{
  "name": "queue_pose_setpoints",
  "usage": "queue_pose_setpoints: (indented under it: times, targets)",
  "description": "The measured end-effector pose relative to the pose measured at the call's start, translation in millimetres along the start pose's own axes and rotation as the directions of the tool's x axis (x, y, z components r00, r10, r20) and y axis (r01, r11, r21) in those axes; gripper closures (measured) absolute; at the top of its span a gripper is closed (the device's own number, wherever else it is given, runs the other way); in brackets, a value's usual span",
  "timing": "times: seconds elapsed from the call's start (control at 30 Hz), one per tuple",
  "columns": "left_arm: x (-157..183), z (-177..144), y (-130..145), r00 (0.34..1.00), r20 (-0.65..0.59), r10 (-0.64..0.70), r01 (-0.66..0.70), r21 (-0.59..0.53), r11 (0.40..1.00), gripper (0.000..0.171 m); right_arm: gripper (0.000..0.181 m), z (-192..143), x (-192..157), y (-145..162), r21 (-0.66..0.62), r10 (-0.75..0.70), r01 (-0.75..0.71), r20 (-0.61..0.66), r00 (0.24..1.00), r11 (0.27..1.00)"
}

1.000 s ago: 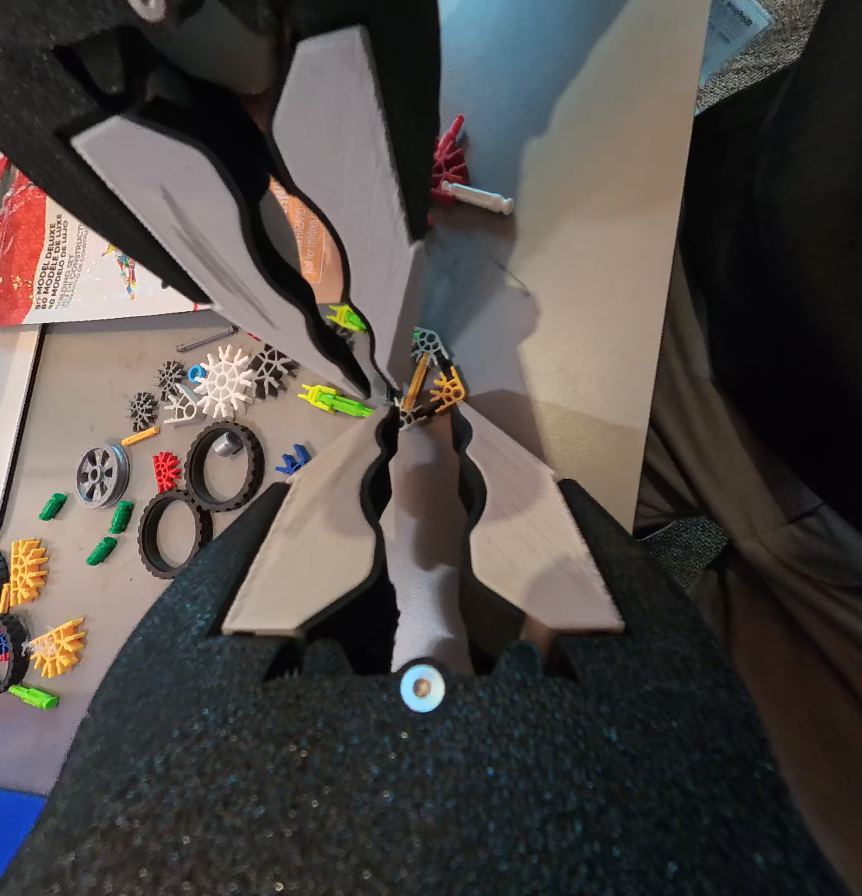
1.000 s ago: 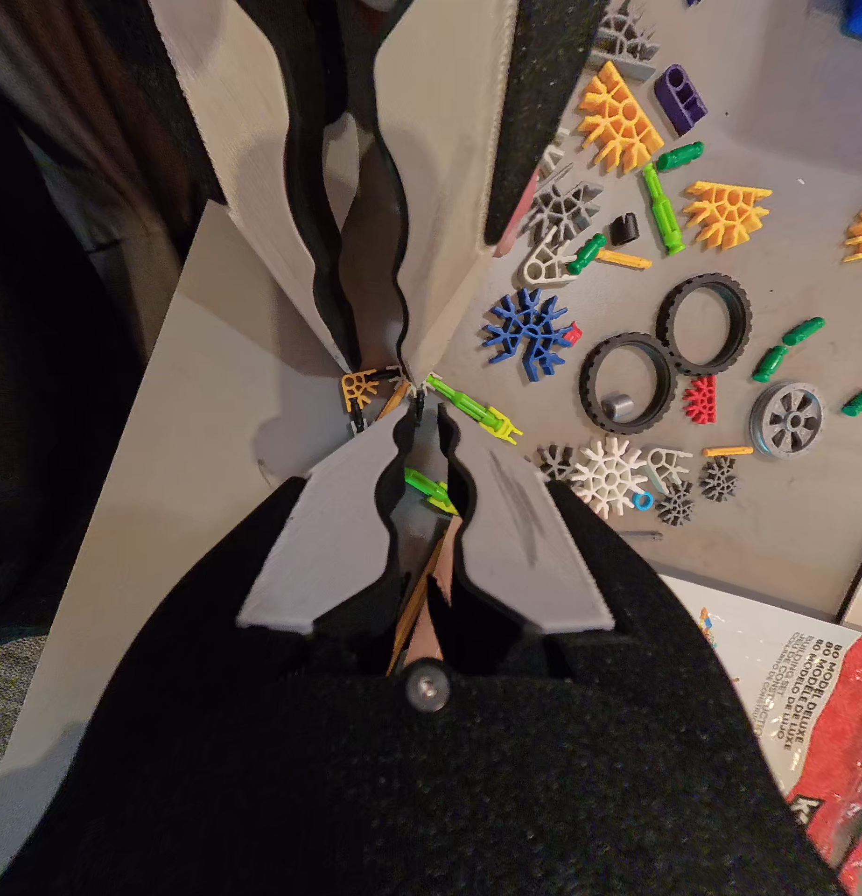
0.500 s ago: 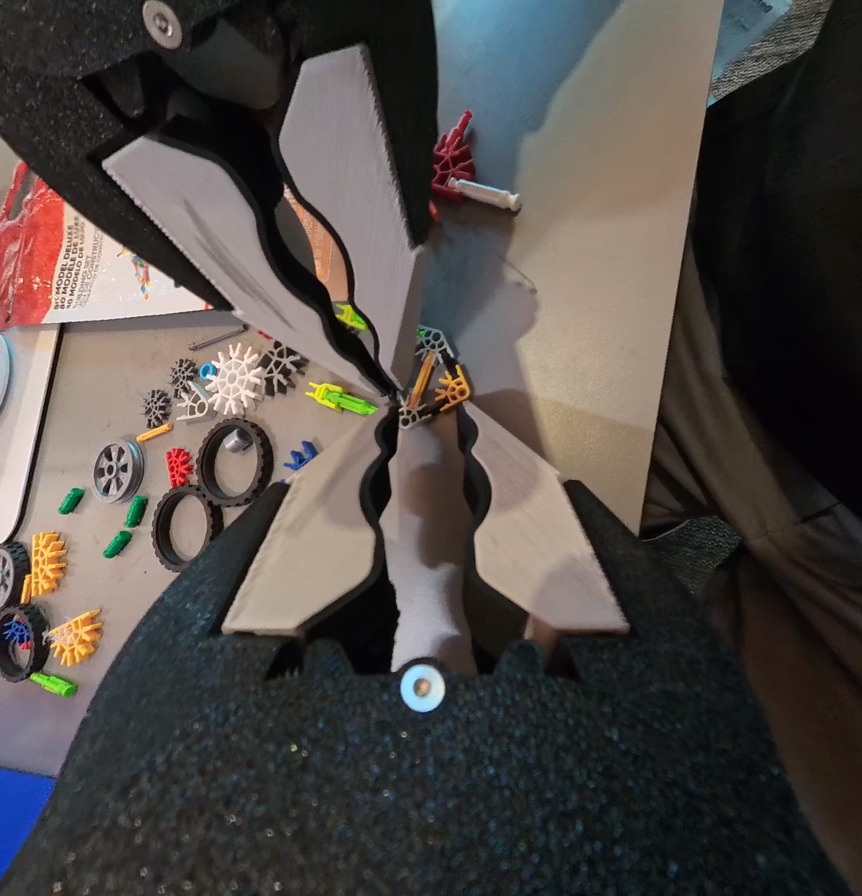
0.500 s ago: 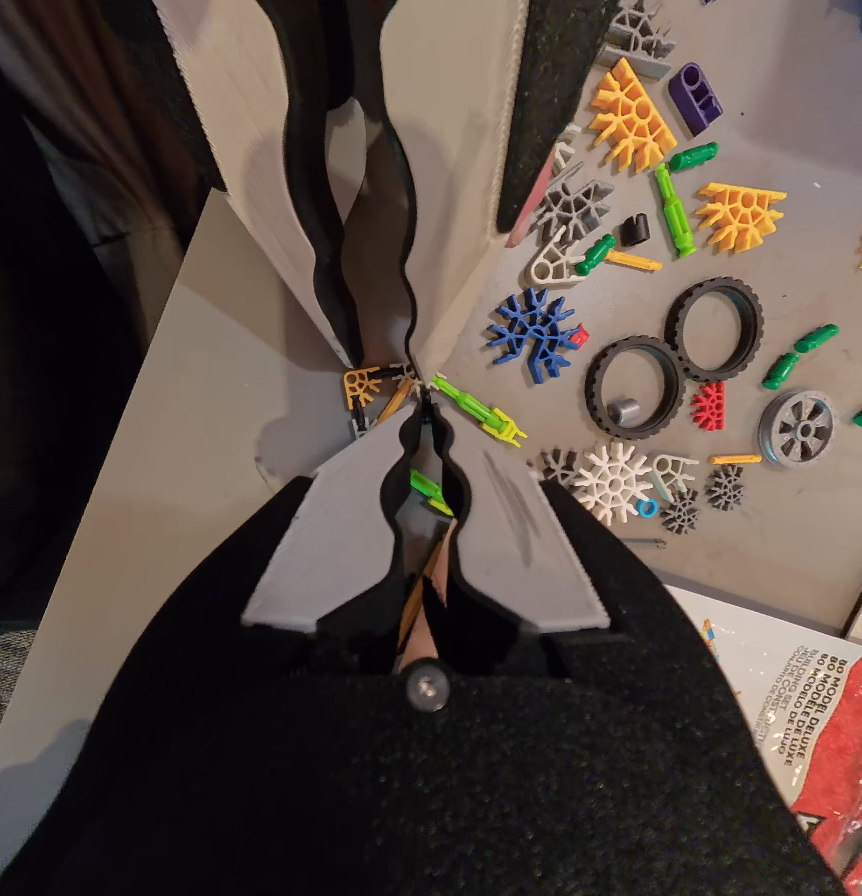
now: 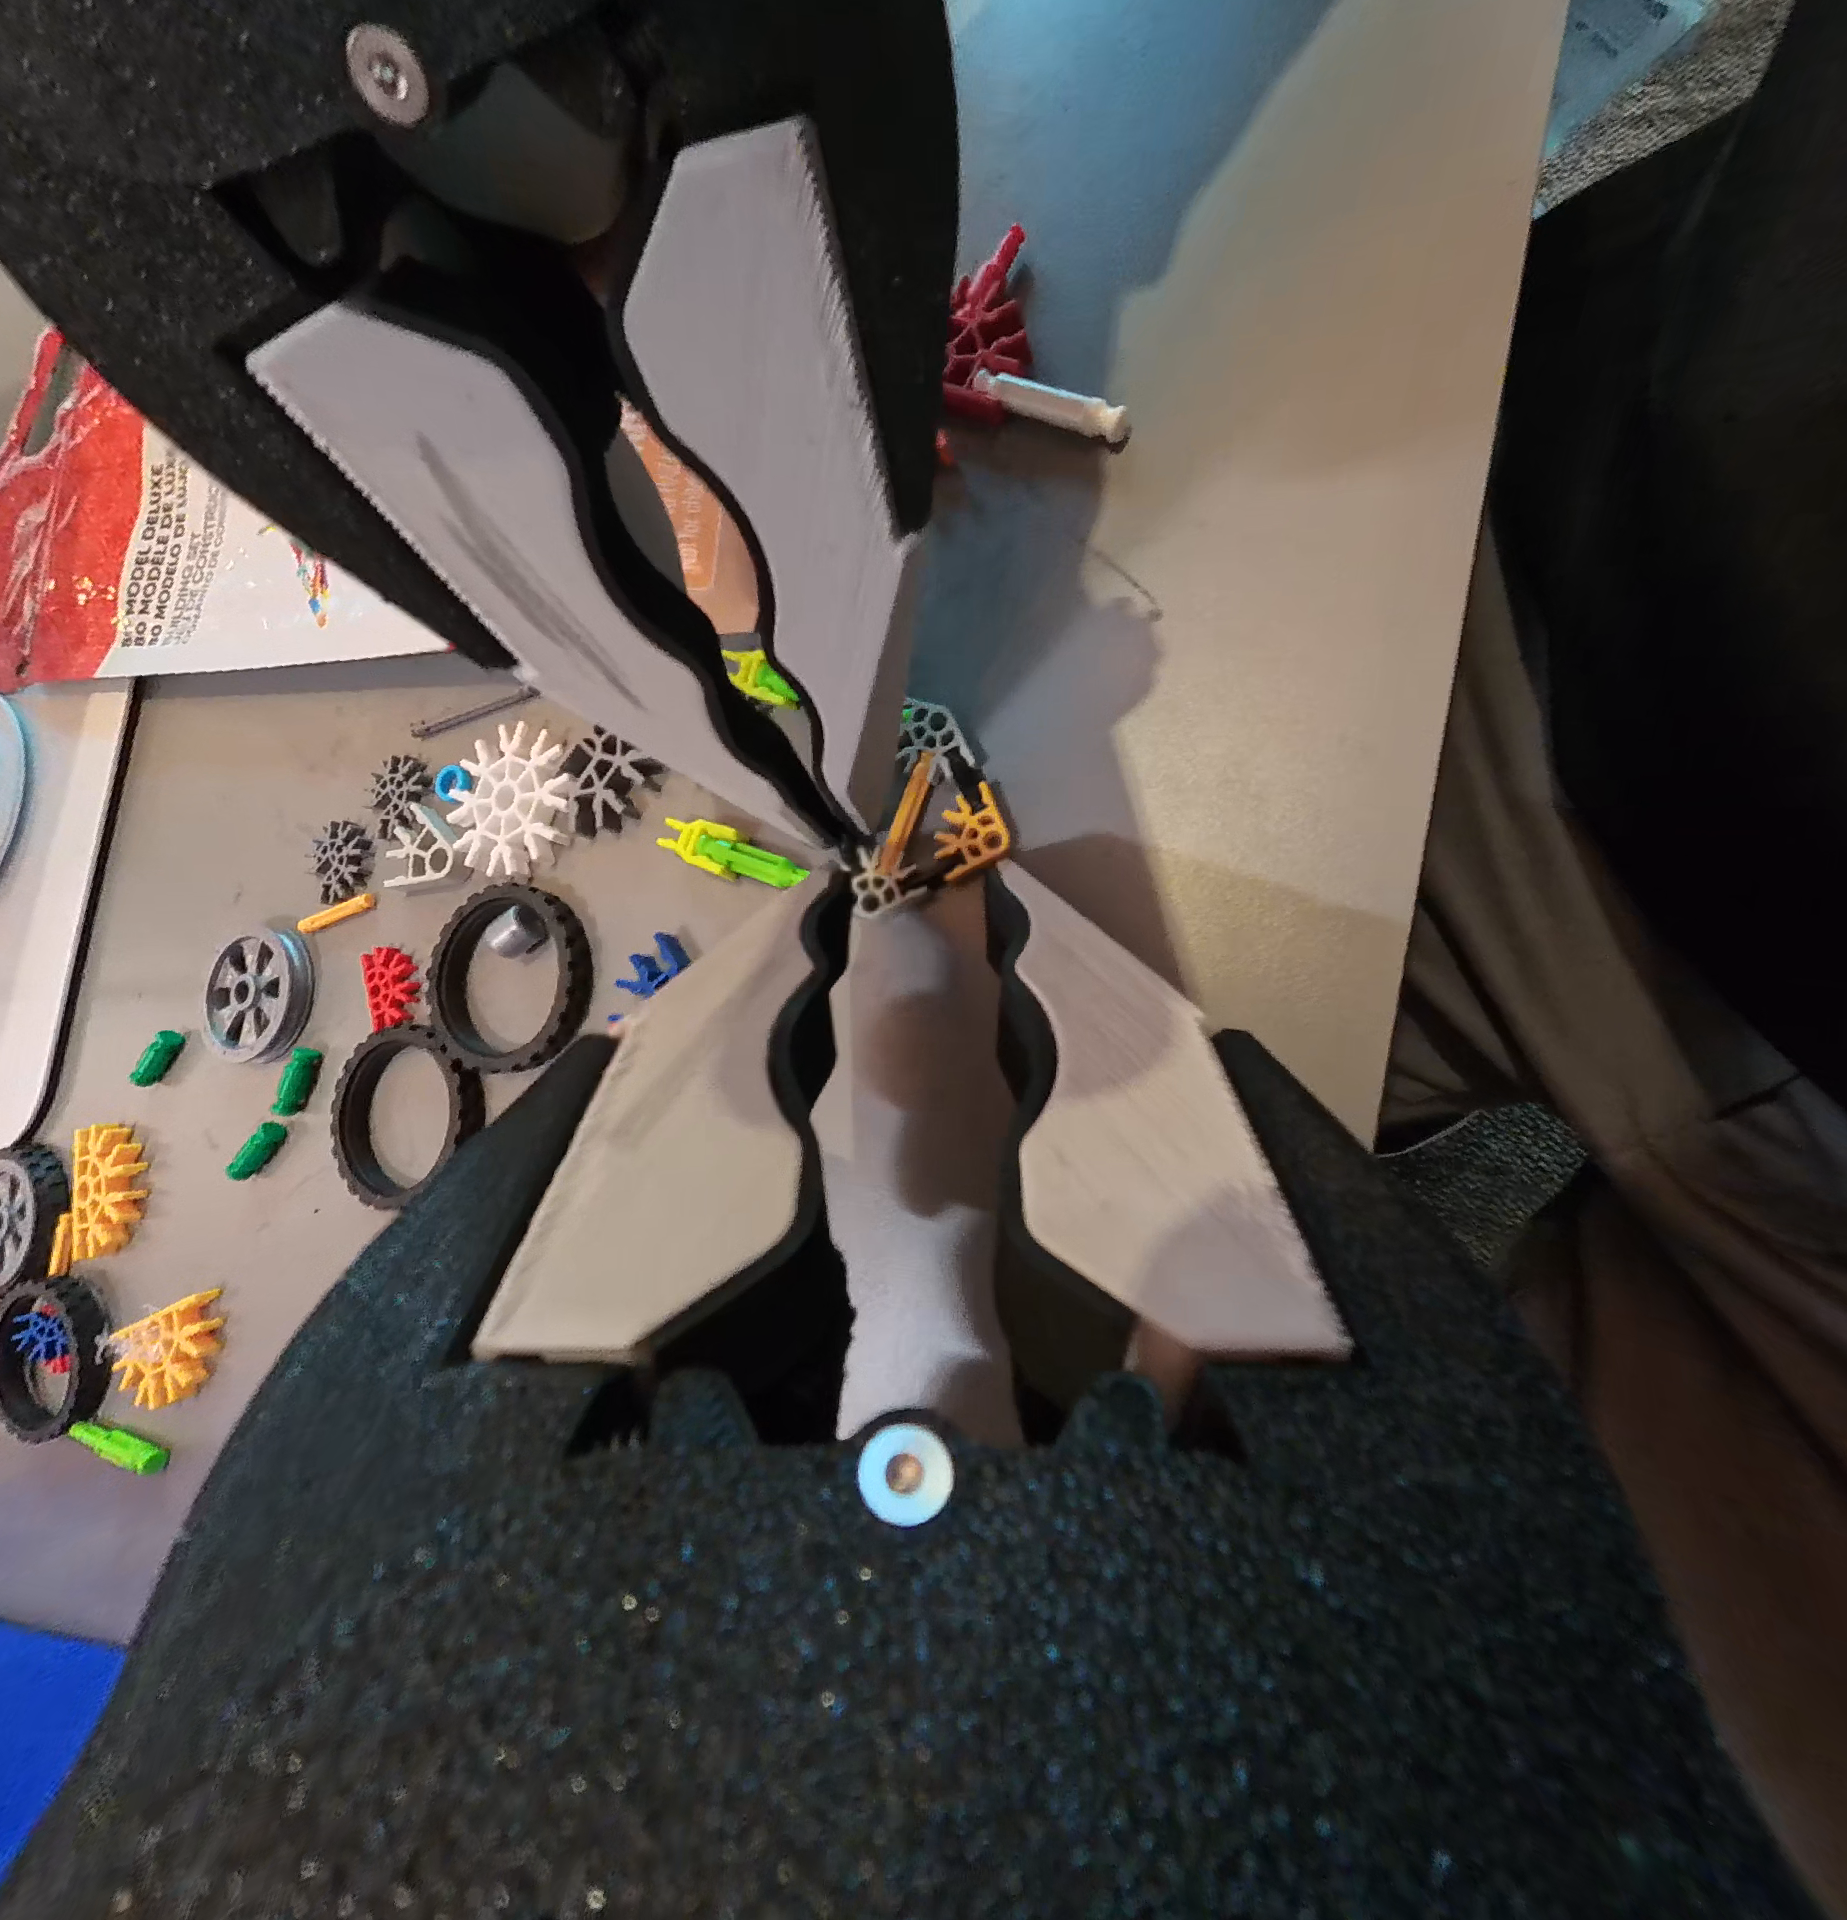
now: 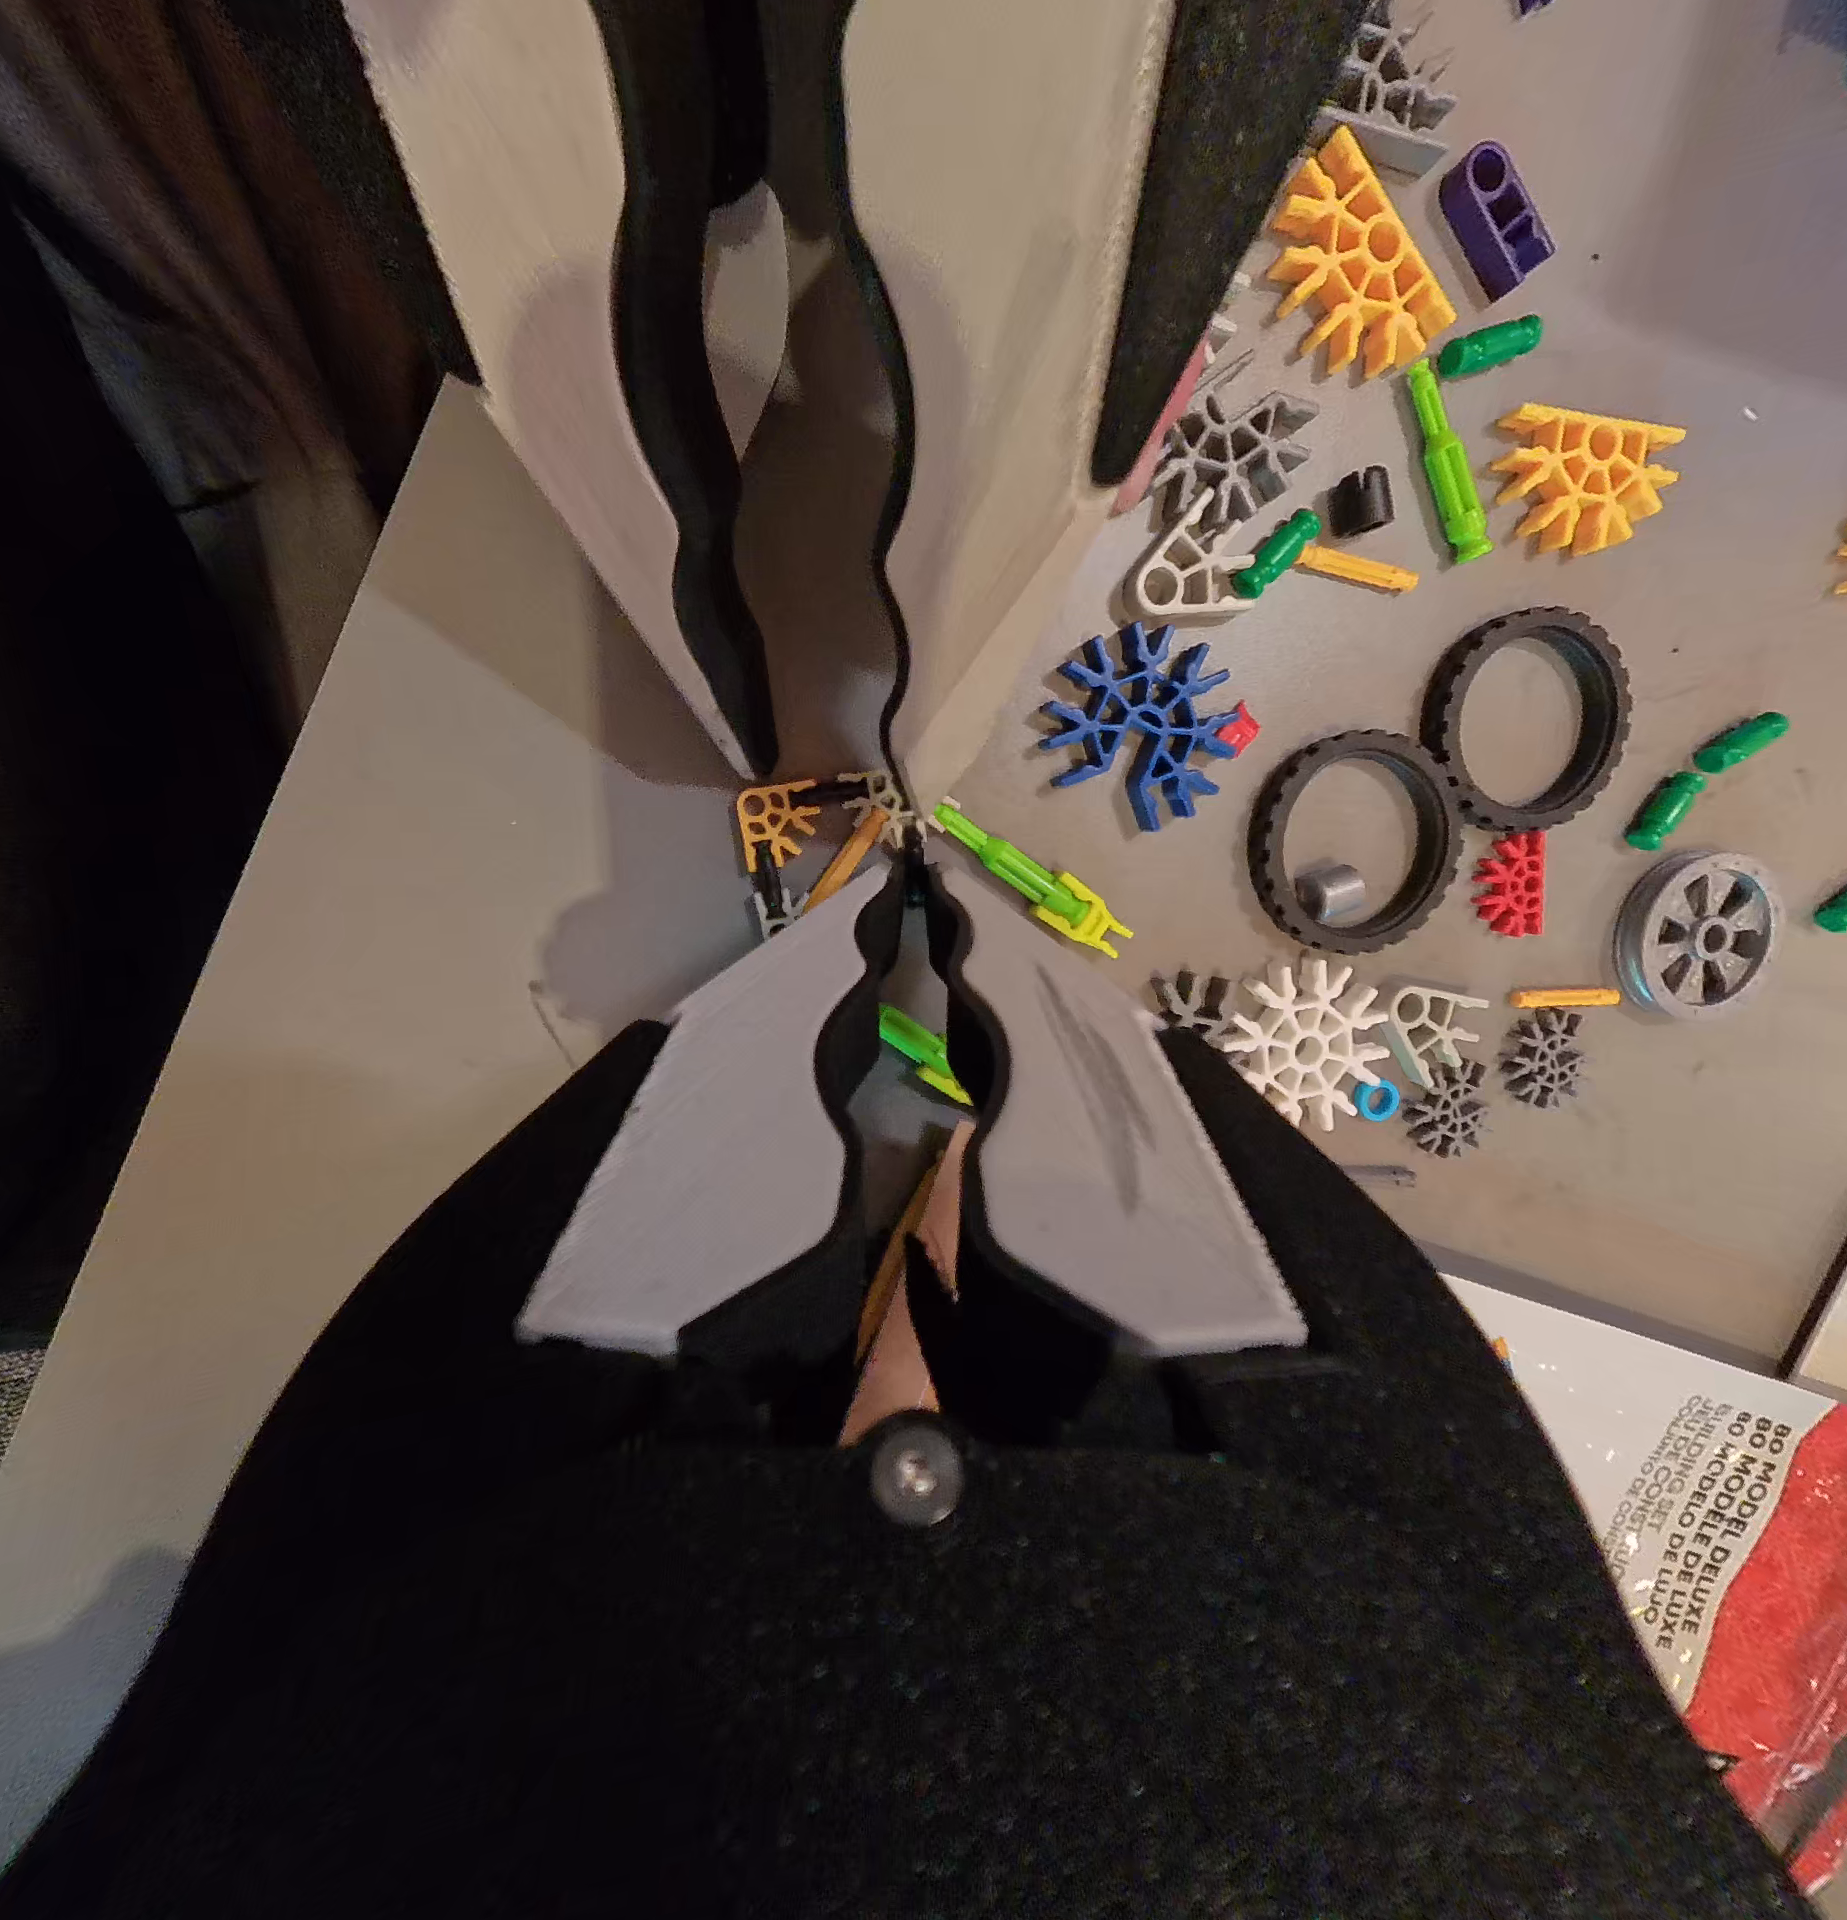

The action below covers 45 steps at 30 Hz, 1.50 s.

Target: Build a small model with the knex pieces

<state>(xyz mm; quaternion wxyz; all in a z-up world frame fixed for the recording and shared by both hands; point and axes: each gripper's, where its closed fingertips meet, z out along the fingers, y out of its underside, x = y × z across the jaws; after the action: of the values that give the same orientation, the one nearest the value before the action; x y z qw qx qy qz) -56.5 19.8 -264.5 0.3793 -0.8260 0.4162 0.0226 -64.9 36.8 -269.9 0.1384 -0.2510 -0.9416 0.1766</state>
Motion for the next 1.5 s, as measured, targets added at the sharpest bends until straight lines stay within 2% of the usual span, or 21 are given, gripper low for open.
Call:
queue_pose_setpoints:
  times: [0.2, 0.3, 0.43, 0.97, 1.13, 1.27, 1.5]
  targets:
    - [-7, -10, 5, 0.994, 0.053, -0.099, 0.099, 0.017, 0.995, 0.144, 0.179, 0, 0, 0, 0.013, 0.002, -0.002, -0.001, 1.000, 1.000]
    - [-4, -10, 5, 0.982, 0.049, -0.181, 0.180, 0.020, 0.983, 0.141, 0.179, -1, -1, -2, 0.020, -0.007, 0.007, 0.000, 1.000, 1.000]
    - [1, -4, 6, 0.975, 0.034, -0.222, 0.221, 0.011, 0.975, 0.140, 0.179, -1, -1, -4, 0.017, -0.024, 0.024, -0.005, 1.000, 1.000]
    - [3, -1, 3, 0.972, 0.005, -0.236, 0.236, 0.042, 0.971, 0.145, 0.175, 1, 1, -4, 0.013, -0.021, 0.022, -0.007, 1.000, 1.000]
    - [3, -1, 3, 0.971, 0.003, -0.238, 0.237, 0.044, 0.970, 0.145, 0.174, -3, 1, -7, 0.054, 0.007, -0.007, 0.005, 1.000, 0.999]
    - [4, -1, 3, 0.971, 0.001, -0.239, 0.239, 0.044, 0.970, 0.145, 0.179, -6, 2, -6, 0.072, 0.046, -0.047, 0.026, 0.999, 0.996]
    - [4, -1, 3, 0.970, -0.005, -0.244, 0.244, 0.044, 0.969, 0.145, 0.179, 1, -1, -4, 0.055, 0.023, -0.024, 0.020, 1.000, 0.998]
